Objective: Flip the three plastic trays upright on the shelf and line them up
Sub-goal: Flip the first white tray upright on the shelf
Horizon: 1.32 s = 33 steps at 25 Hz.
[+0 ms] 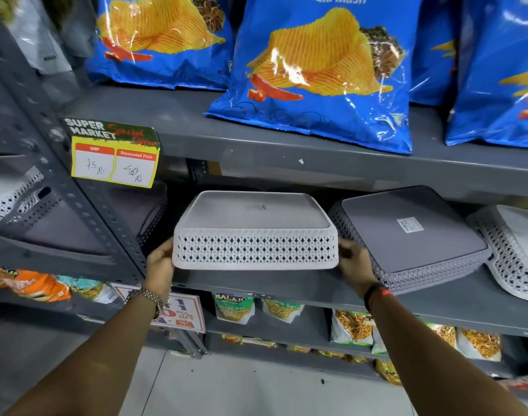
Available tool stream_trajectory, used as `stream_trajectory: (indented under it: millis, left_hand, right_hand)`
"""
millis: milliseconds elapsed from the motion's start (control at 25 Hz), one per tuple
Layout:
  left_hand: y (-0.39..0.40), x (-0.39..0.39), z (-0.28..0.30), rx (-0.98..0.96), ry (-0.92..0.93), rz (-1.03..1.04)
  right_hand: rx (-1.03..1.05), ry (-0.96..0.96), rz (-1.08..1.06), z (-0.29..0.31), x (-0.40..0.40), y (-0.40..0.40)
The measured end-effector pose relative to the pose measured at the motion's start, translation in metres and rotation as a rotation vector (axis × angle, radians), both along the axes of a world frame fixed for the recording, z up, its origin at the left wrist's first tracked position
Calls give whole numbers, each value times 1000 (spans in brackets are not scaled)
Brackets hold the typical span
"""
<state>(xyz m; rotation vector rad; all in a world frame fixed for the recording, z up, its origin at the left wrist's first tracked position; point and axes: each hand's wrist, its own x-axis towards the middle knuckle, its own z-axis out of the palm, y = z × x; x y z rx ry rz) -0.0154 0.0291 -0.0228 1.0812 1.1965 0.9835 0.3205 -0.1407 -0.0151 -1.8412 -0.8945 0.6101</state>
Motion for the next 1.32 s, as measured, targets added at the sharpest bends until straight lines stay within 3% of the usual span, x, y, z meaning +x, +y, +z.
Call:
stream_trajectory:
  millis: [280,520,880,1000,1160,1320]
  left_hand:
    - [-5,14,31,308,181,99]
    - [5,21,61,394,258,181]
    - [25,42,84,354,224,114]
    - [26,48,78,251,83,57]
    - [31,45,63,109,49,-31]
    - [49,52,55,68,58,-43]
  right_hand:
    - [106,-57,-114,40,2,-1]
    - [116,-94,-204,62,10,6]
    - [42,-235,-247,88,14,18]
    - [6,-187,-275,91,22,26]
    - [-16,-32,-304,74,30,39]
    - [-112,-96,-248,51,35,53]
